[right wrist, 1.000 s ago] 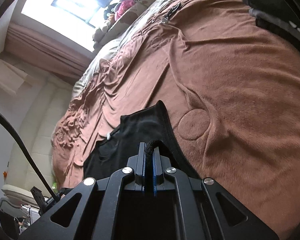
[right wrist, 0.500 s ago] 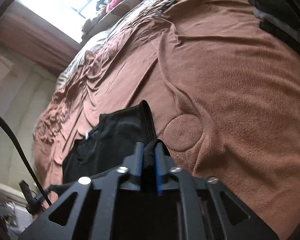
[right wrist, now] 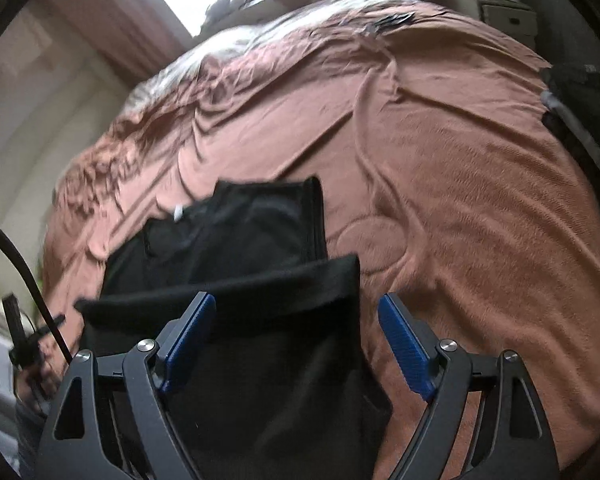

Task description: Fold small clothes

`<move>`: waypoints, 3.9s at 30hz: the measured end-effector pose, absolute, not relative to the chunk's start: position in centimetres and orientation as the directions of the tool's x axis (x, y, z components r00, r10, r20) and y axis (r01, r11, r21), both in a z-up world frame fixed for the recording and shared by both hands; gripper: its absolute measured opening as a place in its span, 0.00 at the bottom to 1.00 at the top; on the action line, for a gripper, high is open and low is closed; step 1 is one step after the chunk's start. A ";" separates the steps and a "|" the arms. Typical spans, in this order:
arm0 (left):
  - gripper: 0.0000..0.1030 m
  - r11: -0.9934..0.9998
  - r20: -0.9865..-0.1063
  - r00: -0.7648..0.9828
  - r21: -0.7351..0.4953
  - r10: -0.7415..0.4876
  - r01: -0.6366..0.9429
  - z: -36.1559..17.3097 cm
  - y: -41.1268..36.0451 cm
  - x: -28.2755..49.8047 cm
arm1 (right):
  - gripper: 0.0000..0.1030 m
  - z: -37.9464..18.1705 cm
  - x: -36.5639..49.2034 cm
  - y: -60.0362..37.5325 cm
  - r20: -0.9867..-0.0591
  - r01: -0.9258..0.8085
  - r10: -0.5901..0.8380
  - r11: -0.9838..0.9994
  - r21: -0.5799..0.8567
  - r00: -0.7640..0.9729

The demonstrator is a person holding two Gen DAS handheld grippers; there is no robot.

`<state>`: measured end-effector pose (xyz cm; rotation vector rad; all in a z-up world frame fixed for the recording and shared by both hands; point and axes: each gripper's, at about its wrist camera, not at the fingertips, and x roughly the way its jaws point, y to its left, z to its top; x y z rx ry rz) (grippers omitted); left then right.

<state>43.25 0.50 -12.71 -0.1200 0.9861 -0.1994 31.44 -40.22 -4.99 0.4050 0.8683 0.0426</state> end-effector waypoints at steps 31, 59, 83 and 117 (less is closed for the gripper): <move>0.94 0.902 -0.890 0.453 0.238 0.054 0.360 -17.2 -8.3 49.9 | 0.80 -9.3 41.4 -35.1 -0.865 0.052 -0.099 0.995 -0.085 0.492; 0.60 0.950 -0.863 0.481 0.007 -0.152 0.313 -14.1 -5.9 51.4 | 0.57 -9.2 42.9 -39.3 -0.801 0.074 0.055 0.990 0.123 0.596; 0.08 0.952 -0.842 0.528 0.065 -0.108 0.298 -15.4 -6.1 52.4 | 0.03 -8.7 42.9 -38.1 -0.773 0.014 0.062 0.996 0.091 0.632; 0.08 0.952 -0.832 0.552 0.119 -0.060 0.283 -15.2 -8.8 60.6 | 0.03 -7.9 49.8 -39.0 -0.781 0.060 -0.037 0.998 0.000 0.623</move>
